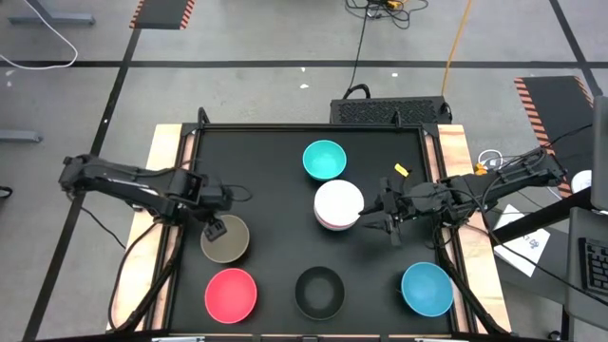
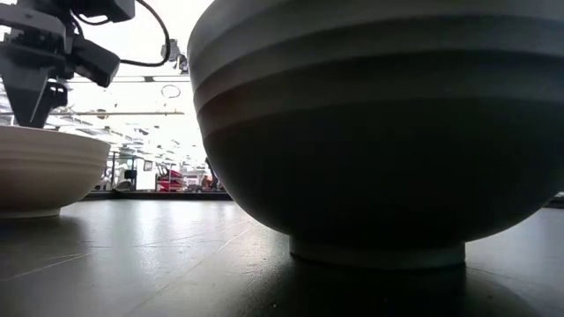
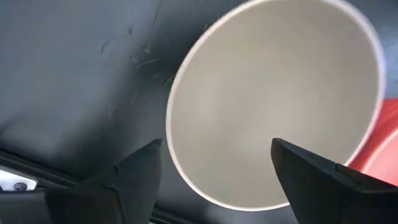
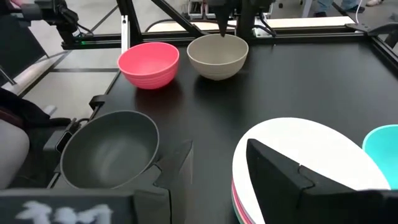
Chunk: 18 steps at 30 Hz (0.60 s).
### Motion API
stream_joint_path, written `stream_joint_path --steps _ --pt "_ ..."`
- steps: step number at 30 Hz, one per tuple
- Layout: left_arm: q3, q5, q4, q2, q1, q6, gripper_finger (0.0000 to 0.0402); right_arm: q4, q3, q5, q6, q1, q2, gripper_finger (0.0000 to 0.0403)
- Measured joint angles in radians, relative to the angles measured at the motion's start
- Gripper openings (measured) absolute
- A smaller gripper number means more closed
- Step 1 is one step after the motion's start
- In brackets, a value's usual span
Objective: Nest bowls inside each other
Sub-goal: Stack the gray bowl on top of the white bowl
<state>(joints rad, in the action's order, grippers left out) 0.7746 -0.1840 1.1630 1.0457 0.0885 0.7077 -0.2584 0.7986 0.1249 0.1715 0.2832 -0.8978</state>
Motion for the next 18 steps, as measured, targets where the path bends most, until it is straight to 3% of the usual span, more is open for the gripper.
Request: stream_joint_path --steps 12,18 --pt "0.0 0.009 -0.003 0.122 0.007 -0.039 0.0312 -0.006 0.0 -0.005 0.0 0.0 0.0 0.0144" --pt "0.0 0.107 -0.028 0.133 -0.012 -0.027 0.0302 -0.005 0.0 -0.025 0.0 0.0 0.0 0.0144"
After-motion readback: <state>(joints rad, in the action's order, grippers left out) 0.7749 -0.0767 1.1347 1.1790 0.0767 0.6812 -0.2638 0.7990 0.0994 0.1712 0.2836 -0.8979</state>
